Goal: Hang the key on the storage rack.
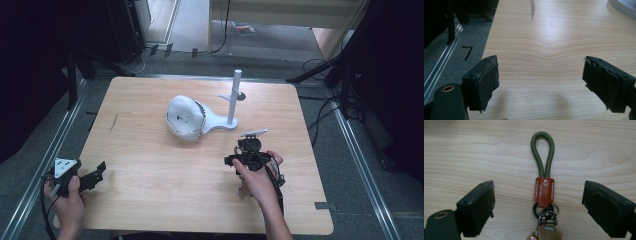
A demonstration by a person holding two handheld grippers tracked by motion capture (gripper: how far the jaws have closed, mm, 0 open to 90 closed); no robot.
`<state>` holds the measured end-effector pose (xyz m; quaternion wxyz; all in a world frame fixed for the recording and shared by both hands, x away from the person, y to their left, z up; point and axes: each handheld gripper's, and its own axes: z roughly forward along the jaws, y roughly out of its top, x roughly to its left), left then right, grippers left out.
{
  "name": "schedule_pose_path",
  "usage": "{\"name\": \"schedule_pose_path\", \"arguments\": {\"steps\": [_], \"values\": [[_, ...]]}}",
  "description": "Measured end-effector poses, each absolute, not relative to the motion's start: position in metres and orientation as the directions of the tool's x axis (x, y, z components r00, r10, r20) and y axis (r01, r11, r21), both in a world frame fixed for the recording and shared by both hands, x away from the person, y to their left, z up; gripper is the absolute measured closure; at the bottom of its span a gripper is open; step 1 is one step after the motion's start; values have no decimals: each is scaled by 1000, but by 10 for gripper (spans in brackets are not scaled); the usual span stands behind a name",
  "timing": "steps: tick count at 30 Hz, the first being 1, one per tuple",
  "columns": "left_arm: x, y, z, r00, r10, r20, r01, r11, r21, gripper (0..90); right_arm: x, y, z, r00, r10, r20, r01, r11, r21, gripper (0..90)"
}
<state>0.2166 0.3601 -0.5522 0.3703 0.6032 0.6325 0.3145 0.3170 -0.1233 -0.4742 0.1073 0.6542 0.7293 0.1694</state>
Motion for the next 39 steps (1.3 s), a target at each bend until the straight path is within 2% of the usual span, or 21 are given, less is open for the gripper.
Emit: {"name": "schedule_pose_path", "arguments": {"steps": [5, 7, 10, 14, 20, 21, 23, 31, 34, 39], "values": [[216, 361, -552, 0, 996, -95, 530, 80, 845, 145, 322, -130, -478, -108, 981, 159, 936, 47, 348, 215], [216, 361, -552, 2, 995, -95, 528, 80, 845, 145, 324, -132, -480, -108, 978, 181, 948, 46, 315, 216], [216, 361, -552, 1, 995, -95, 533, 80, 843, 145, 326, -134, -483, -100, 985, 143, 954, 54, 295, 223], [217, 360, -552, 1, 996, -89, 535, 75, 841, 145, 326, -134, -490, -138, 982, 126, 964, 104, 245, 360], [217, 360, -552, -1, 996, -87, 539, 74, 839, 145, 328, -133, -502, -126, 990, 61, 972, 111, 208, 447], [217, 360, -552, -1, 996, -87, 540, 73, 839, 145, 328, -134, -503, -128, 990, 56, 970, 114, 214, 449], [217, 360, -552, 0, 996, -86, 539, 73, 839, 145, 329, -135, -504, -117, 992, 49, 970, 103, 222, 510], [217, 360, -552, 1, 996, -92, 536, 77, 841, 145, 332, -134, -508, -100, 993, 58, 971, 85, 222, 604], [217, 360, -552, 2, 996, -89, 537, 74, 840, 145, 330, -132, -508, -116, 993, 25, 966, 107, 236, 664], [217, 360, -552, 2, 996, -84, 538, 70, 840, 145, 325, -131, -509, -194, 981, -13, 946, 191, 262, 670]]}}
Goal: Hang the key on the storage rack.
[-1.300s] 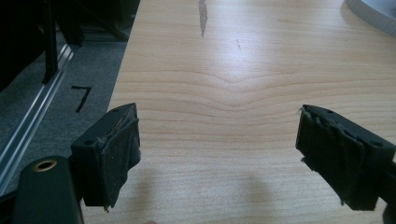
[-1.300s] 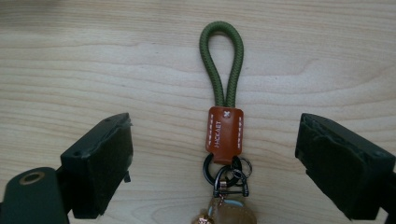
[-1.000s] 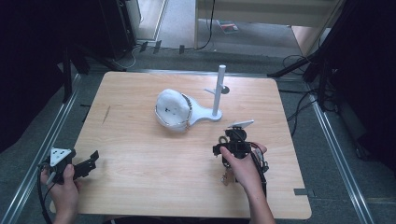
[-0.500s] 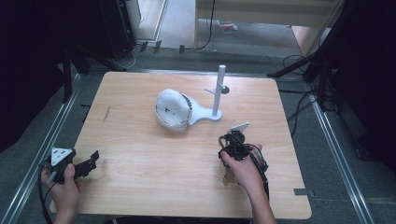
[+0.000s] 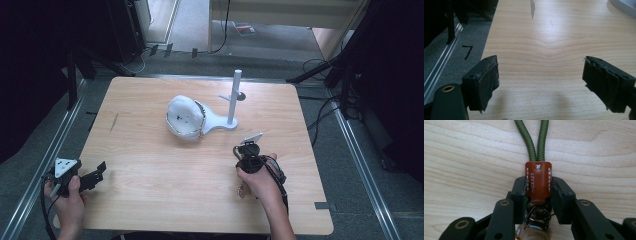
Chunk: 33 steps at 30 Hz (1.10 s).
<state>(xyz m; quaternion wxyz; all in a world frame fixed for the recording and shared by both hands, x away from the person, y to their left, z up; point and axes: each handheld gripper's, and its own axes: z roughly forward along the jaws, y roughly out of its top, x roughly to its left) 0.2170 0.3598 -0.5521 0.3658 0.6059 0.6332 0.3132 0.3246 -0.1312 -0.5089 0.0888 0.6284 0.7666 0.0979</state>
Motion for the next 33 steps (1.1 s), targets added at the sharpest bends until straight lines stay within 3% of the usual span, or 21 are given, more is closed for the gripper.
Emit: {"name": "schedule_pose_path", "arguments": {"steps": [17, 24, 33], "values": [[217, 359, -552, 1, 997, -83, 540, 69, 839, 145, 318, -141, -510, -194, 980, 38, 928, 171, 330, 697], [218, 360, -552, -1, 997, -83, 540, 71, 838, 145, 312, -151, -506, -182, 981, 65, 882, 134, 452, 697], [217, 360, -552, 0, 996, -84, 543, 71, 837, 145, 301, -158, -480, -163, 984, 66, 753, 81, 653, 697]]}}
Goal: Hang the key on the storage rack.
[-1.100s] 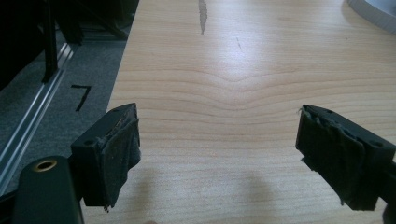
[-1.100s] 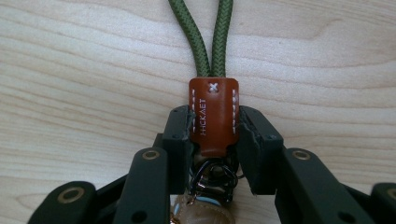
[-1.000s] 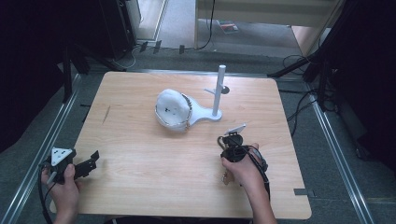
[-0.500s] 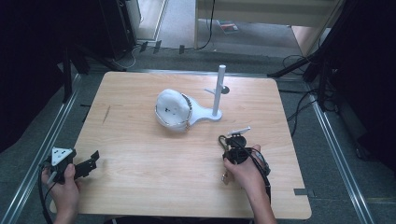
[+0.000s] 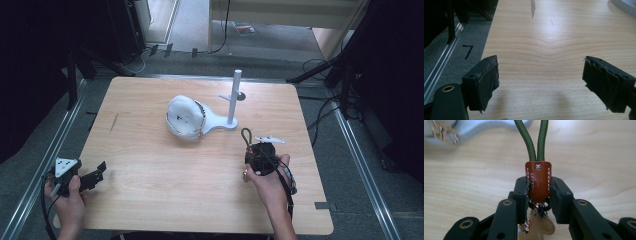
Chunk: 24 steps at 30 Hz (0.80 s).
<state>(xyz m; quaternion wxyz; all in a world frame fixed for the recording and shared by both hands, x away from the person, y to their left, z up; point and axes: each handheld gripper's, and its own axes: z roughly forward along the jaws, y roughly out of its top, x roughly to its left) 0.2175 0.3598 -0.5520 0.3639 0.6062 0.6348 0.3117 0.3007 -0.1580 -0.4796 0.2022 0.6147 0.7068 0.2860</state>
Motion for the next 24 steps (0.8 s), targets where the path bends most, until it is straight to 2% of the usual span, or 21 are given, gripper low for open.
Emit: {"name": "schedule_pose_path", "arguments": {"steps": [7, 24], "values": [[218, 360, -552, -1, 996, -85, 542, 72, 837, 145, 292, -159, -466, -168, 984, 58, 631, 62, 774, 697], [217, 360, -552, -1, 996, -89, 535, 76, 841, 145, 276, -145, -448, -200, 978, 51, 463, 49, 885, 697]]}}
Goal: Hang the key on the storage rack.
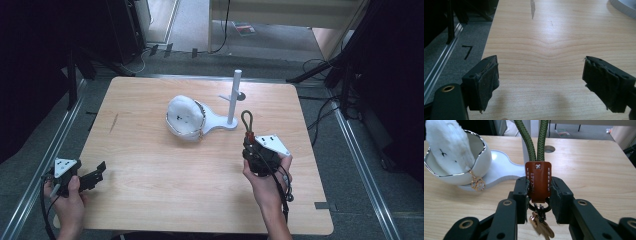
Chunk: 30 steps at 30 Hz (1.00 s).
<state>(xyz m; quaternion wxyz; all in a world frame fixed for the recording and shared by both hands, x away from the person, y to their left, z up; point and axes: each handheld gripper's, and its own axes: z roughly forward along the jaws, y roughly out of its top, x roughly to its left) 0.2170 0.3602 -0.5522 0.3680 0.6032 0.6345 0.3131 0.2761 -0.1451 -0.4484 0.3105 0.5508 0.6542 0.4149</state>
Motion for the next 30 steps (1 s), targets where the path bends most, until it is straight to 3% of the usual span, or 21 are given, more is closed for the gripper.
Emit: {"name": "schedule_pose_path", "arguments": {"steps": [15, 30], "values": [[217, 360, -552, -1, 996, -86, 539, 73, 839, 145, 280, -134, -426, -221, 973, 62, 376, 26, 926, 696], [217, 361, -552, 0, 996, -94, 536, 79, 841, 145, 306, -121, -422, -218, 975, 50, 381, 37, 924, 696]]}}
